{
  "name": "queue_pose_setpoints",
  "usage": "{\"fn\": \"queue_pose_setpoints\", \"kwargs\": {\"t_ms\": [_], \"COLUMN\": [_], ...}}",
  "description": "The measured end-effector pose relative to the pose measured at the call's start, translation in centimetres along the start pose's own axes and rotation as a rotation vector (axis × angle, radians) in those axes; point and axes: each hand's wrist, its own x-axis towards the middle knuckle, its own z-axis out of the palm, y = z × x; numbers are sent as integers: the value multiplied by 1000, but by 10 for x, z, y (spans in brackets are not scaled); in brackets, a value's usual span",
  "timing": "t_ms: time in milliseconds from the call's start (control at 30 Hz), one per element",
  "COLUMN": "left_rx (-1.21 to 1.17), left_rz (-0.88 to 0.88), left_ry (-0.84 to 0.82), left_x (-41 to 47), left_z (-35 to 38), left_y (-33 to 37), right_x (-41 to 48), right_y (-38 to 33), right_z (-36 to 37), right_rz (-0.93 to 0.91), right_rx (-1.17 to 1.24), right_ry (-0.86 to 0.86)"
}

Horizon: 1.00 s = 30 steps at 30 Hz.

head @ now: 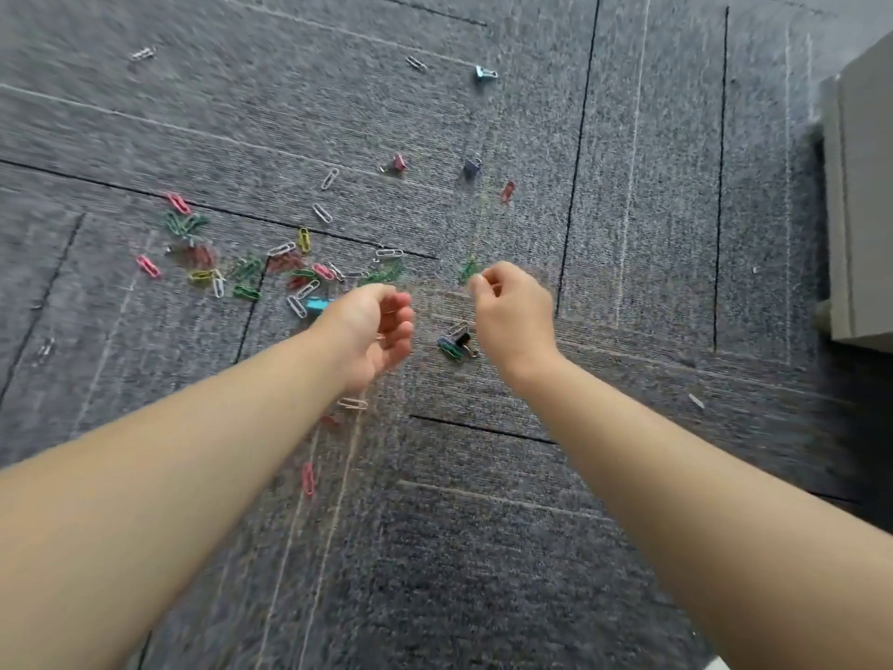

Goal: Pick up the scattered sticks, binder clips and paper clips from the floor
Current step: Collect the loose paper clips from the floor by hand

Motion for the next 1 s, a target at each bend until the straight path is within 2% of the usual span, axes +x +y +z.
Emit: {"fn": "queue_pose_setpoints", "kwargs": {"t_ms": [67, 167, 300, 400, 467, 500, 633, 700, 767, 867, 1000], "left_rx": [94, 173, 306, 361, 351, 335, 160, -8, -177, -262, -276], "left_rz": [19, 19, -66, -133, -131, -112, -57, -66, -67, -75, -73], "left_ry": [69, 108, 139, 149, 166, 177, 208, 195, 188, 191, 220], "left_x": [0, -13, -60, -92, -100, -98, -74, -60, -52, -49, -45], "left_z": [-25, -69, -124, -165, -191, -203, -229, -236, -243, -250, -258], "left_y": [11, 28, 38, 44, 45, 45, 36, 27, 18, 5, 1], "right_x": [-5, -26, -57, -78, -86, -85, -47, -25, -15, -28, -55], "right_y": [-1, -15, -40, -60, -71, -77, -86, -88, -88, -83, -60], "right_z": [20, 54, 84, 100, 108, 111, 115, 119, 135, 162, 175], "right_rz": [72, 122, 136, 139, 123, 94, 37, 83, 78, -92, -344], "right_rx": [-94, -153, -208, -271, -295, -290, -265, -238, -342, -574, -642], "right_ry": [1, -91, -188, -336, -345, -294, 97, 80, -37, -115, -45]}}
